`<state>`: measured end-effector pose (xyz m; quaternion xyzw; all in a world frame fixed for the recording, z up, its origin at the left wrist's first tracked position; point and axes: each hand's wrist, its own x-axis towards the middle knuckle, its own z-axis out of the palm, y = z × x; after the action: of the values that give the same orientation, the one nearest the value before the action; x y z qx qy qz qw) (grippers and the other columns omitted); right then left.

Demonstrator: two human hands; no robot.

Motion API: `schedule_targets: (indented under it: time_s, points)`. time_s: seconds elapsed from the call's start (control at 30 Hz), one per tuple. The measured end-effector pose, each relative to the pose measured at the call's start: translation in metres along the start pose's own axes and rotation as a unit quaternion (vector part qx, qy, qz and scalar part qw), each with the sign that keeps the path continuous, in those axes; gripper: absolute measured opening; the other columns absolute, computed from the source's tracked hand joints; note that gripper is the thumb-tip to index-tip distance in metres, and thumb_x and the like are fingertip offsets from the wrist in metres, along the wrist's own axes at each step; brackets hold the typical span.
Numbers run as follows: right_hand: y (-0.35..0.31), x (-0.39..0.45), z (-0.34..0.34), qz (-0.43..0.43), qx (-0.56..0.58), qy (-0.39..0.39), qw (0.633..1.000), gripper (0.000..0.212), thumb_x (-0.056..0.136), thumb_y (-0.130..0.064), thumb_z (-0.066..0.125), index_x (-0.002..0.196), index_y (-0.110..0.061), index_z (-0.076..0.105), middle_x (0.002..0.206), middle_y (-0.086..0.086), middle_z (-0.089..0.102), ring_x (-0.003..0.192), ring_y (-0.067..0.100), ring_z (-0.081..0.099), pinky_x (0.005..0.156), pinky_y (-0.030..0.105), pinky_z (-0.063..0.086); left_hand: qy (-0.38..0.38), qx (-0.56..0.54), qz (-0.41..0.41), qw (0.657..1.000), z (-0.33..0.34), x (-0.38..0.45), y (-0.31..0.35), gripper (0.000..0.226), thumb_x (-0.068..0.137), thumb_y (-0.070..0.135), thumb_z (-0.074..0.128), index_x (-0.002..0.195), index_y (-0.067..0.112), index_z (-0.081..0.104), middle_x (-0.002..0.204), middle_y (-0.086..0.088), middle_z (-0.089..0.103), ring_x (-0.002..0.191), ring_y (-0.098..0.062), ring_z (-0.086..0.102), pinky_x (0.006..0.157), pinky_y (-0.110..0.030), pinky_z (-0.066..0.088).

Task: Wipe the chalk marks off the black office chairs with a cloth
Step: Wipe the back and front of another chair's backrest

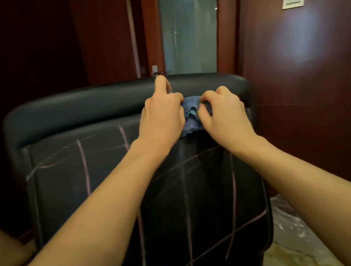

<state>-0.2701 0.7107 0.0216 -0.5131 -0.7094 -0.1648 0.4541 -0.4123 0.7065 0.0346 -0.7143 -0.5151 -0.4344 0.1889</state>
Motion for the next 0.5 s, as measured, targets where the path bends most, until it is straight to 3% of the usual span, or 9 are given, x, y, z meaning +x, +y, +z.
schedule_targets:
  time_s: [0.23, 0.5]
  points:
    - [-0.101, 0.01, 0.036, -0.081, 0.035, -0.032, 0.996, 0.021, 0.097, -0.021, 0.05, 0.102, -0.003, 0.061, 0.1, 0.015, 0.05, 0.084, 0.04, 0.056, 0.071, 0.044, 0.044, 0.011, 0.055, -0.055, 0.997, -0.073, -0.031, -0.074, 0.023, 0.096, 0.012, 0.053, 0.101, 0.003, 0.074, 0.125, -0.013, 0.042, 0.083, -0.04, 0.058, 0.077, -0.05, 0.049]
    - [-0.19, -0.012, 0.058, -0.165, 0.039, -0.084, 0.982, 0.018, 0.101, -0.016, 0.046, 0.112, -0.004, 0.054, 0.115, 0.015, 0.047, 0.089, 0.041, 0.058, 0.064, 0.038, 0.028, 0.081, 0.114, -0.126, 0.982, -0.127, -0.084, -0.133, 0.021, 0.091, 0.007, 0.059, 0.101, 0.006, 0.077, 0.121, -0.016, 0.047, 0.092, -0.042, 0.059, 0.08, -0.047, 0.05]
